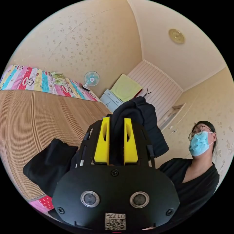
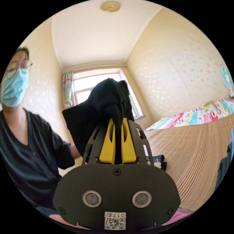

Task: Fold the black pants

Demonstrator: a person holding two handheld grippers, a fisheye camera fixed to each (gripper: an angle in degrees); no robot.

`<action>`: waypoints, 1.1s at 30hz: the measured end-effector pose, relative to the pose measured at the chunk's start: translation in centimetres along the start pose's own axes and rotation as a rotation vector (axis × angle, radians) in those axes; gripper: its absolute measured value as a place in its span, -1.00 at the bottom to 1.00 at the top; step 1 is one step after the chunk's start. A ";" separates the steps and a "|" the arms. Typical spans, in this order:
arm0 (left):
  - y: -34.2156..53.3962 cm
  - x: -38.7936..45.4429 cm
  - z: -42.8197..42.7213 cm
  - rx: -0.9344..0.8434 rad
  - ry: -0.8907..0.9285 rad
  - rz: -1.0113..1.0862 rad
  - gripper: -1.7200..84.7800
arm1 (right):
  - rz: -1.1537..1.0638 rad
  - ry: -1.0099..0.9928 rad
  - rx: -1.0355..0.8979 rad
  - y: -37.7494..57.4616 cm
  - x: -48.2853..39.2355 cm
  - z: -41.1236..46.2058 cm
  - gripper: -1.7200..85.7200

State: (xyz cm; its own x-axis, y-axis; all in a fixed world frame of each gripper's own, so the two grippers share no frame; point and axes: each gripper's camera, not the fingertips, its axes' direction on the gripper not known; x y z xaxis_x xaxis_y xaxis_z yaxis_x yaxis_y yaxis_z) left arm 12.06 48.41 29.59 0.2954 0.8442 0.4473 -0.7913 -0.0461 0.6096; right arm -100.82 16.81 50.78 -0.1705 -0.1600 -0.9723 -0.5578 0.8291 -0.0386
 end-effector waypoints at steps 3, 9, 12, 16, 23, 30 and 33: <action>2.3 0.0 -1.5 0.029 -0.059 -0.021 -0.67 | 0.089 0.077 0.027 -0.3 0.6 3.7 -0.88; 14.8 5.2 -5.5 0.207 -0.092 -0.018 -0.64 | 0.095 0.184 0.066 -0.4 -2.3 10.9 -0.90; 17.6 9.1 -3.4 0.213 -0.128 -0.010 -0.59 | 0.031 0.236 0.040 -0.9 -5.3 15.7 -0.90; 16.1 13.9 0.0 0.235 -0.224 0.054 -0.53 | -0.059 0.297 -0.008 -0.7 -10.0 23.9 -0.90; 12.5 17.8 -9.4 0.442 -0.484 0.073 -0.87 | -0.120 0.350 0.010 -4.5 -14.5 27.5 -0.89; 2.0 27.6 -20.7 0.467 -0.549 0.361 -0.89 | -0.411 0.293 0.065 -16.8 -24.1 25.2 -0.90; -1.5 33.7 -23.0 0.551 -0.592 0.440 -0.88 | -0.497 0.180 0.071 -22.0 -28.8 24.7 -0.89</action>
State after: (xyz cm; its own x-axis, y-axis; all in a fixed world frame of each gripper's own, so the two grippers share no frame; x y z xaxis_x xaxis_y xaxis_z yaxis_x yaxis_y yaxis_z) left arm 10.90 89.20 28.72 0.3745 0.2861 0.8820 -0.5755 -0.6741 0.4630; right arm -63.59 16.41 73.95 -0.0401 -0.6274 -0.7777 -0.5512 0.6631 -0.5065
